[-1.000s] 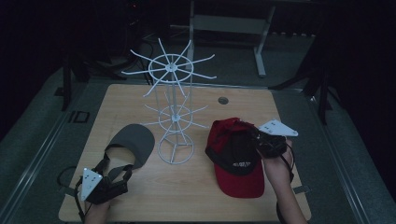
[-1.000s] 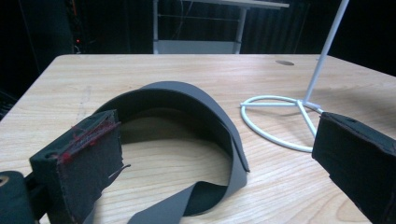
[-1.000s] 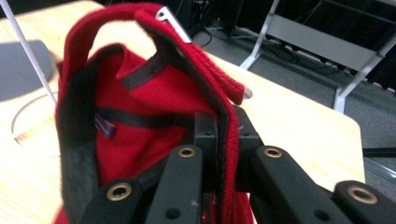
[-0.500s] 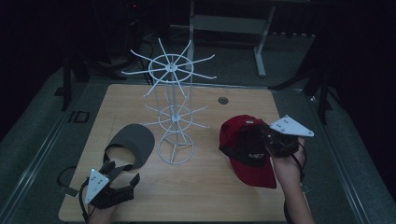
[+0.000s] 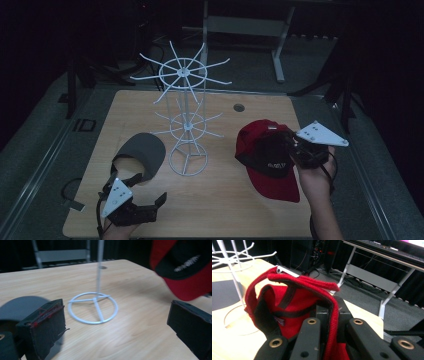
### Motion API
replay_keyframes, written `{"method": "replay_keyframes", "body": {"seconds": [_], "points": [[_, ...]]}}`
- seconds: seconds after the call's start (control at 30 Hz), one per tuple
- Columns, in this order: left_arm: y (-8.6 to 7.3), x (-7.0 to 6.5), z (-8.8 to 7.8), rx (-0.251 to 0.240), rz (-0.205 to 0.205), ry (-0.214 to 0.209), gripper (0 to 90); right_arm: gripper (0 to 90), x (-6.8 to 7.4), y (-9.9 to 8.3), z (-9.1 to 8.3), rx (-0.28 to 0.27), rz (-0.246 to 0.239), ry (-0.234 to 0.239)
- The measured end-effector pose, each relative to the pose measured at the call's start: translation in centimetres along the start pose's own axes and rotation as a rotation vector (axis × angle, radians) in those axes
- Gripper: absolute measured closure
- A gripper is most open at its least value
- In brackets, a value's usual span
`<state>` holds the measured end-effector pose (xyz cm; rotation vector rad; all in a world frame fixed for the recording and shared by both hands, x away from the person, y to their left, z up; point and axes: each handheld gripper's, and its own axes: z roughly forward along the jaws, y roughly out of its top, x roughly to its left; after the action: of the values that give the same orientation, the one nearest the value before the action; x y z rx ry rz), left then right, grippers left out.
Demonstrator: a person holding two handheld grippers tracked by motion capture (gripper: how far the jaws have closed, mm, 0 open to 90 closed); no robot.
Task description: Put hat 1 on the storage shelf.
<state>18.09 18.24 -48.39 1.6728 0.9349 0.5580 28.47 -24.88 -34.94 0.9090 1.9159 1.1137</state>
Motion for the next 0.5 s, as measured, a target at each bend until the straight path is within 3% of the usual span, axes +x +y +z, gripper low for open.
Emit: {"method": "replay_keyframes", "body": {"seconds": [0.13,0.3,0.5], "points": [[1.3,-1.1,0.2,-0.003,0.012,-0.042,2.1,85.2,0.1,0.5,-0.6,-0.017,0.004,0.009],[3.3,-2.4,0.5,-0.022,0.034,-0.056,3.6,85.2,0.3,0.9,-1.0,-0.027,0.004,0.02],[5.3,-4.0,1.4,-0.032,0.094,-0.108,5.2,85.2,0.6,1.4,-1.5,-0.042,-0.001,0.031]]}}
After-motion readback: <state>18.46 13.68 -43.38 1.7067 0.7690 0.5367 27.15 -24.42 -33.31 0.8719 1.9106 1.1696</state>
